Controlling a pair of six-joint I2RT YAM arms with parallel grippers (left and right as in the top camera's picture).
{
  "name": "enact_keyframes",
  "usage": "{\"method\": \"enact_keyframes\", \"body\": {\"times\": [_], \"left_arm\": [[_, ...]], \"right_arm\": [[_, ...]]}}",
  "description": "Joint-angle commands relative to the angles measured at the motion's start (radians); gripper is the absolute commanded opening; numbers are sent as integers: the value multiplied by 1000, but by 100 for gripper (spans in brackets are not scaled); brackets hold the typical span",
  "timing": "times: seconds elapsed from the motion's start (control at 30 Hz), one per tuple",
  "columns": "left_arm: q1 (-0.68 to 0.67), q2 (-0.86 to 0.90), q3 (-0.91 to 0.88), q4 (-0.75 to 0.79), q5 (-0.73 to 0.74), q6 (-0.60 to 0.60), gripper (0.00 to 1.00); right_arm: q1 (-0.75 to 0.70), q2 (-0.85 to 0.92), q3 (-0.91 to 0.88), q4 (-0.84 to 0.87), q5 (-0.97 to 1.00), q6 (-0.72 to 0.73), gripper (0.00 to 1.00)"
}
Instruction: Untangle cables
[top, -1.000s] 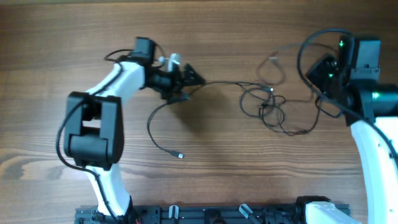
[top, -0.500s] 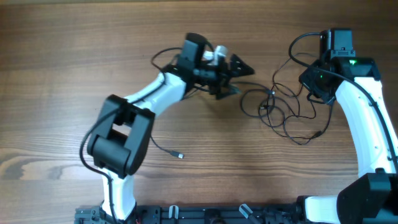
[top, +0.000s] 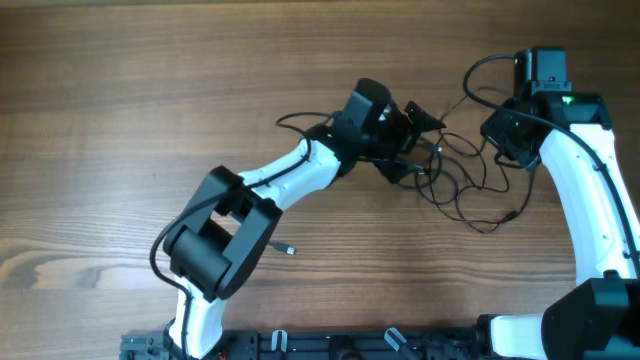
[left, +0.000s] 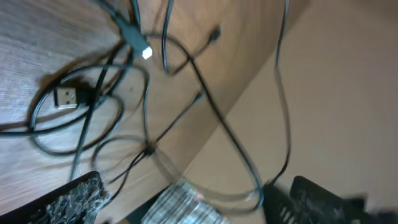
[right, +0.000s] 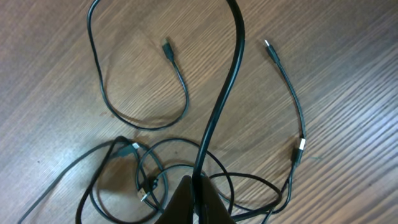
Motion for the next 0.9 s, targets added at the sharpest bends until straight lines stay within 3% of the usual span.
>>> {"method": "enact_keyframes", "body": {"times": [0.0, 0.13, 0.27, 0.37, 0.57, 0.67, 0.73, 0.83, 0.87], "left_arm": [[-37, 13, 5, 30, -270, -209, 97], [-88, 13, 5, 64, -400, -305, 98], [-141, 14, 5, 116, -484, -315, 89], [-161, 19, 5, 123, -504, -315, 76], [-175, 40, 5, 229, -504, -319, 61], [-187, 66, 5, 290, -503, -319, 42], [-194, 70, 5, 294, -498, -319, 6], [-192, 70, 5, 270, -492, -296, 4], [-179, 69, 5, 232, -489, -222, 4]], "right_arm": [[0, 11, 4, -5, -12, -7, 4], [0, 11, 4, -5, -27, -5, 4], [0, 11, 4, -5, -27, -4, 4], [0, 11, 4, -5, -27, -4, 4], [0, 11, 4, -5, -50, -5, 4], [0, 11, 4, -13, -73, -5, 4], [0, 11, 4, -13, -89, -5, 4], [0, 11, 4, -13, -91, -5, 4], [0, 11, 4, -13, -91, -7, 4]]}}
